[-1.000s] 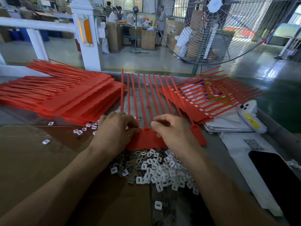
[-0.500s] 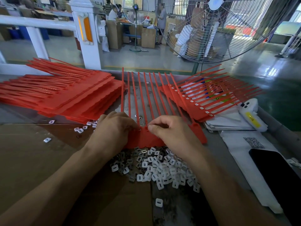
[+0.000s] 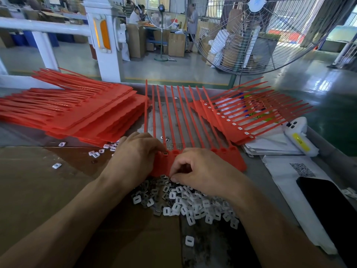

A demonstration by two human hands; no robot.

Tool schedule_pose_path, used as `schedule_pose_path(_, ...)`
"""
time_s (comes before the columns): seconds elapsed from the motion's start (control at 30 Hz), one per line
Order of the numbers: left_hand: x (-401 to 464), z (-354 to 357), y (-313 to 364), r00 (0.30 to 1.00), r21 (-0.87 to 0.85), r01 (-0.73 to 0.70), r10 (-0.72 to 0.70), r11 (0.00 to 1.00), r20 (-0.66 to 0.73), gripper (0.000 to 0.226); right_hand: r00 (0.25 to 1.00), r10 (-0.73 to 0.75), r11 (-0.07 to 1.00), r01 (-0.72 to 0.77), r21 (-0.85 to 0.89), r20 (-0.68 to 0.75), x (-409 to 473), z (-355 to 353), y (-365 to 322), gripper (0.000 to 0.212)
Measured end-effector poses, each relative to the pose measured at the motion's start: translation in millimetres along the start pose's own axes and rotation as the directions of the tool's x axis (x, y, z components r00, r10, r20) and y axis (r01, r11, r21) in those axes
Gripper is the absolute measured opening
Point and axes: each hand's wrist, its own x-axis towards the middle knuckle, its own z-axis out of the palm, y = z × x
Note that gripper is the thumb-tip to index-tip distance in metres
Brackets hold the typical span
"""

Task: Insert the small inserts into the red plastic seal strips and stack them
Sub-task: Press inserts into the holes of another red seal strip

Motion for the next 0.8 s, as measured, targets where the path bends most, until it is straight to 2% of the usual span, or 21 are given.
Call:
schedule_pose_path(0.27, -0.4, 0.3, -1.4, 1.000, -0.028, -0.016, 0.015, 0.999, -0.012, 0.032, 0.999, -0.047, 0.993, 0.044, -0.114, -0.018, -0.1, 3.1, -3.5, 0.009)
schedule_pose_path(0.37, -0.7, -0.4, -2.3, 1.000, -0.034, -0.015, 0.014, 0.999, -0.011, 0.032, 1.000, -0.021, 0.998, 0.020, -0.063, -0.011, -0.3, 3.9, -2.2, 0.013)
schedule_pose_path(0.43, -0.8, 0.1, -2.3, 1.000, -0.045, -0.011, 0.011, 0.999, -0.013, 0.029, 1.000, 0.018, 0.999, -0.017, 0.045, -0.022, -1.4, 2.8, -0.5, 0.013)
schedule_pose_path(0.53, -0.8, -0.1, 0.5, 1.000, -0.158, 0.025, -0.027, 0.987, -0.012, 0.019, 0.986, 0.064, 0.969, -0.024, 0.246, -0.156, -2.4, 1.5, 0.6, 0.011)
schedule_pose_path(0.6, -1.2, 0.4, 3.4, 0.997, -0.269, 0.073, -0.072, 0.960, 0.013, 0.010, 0.959, 0.090, 0.955, -0.007, 0.295, -0.270, -1.4, 2.0, 1.0, 0.012)
schedule_pose_path(0.8, -2.3, 1.1, 9.3, 0.992, -0.472, 0.094, -0.044, 0.876, 0.116, 0.018, 0.918, 0.044, 0.975, 0.047, 0.218, -0.393, 3.2, 7.6, -0.9, 0.014)
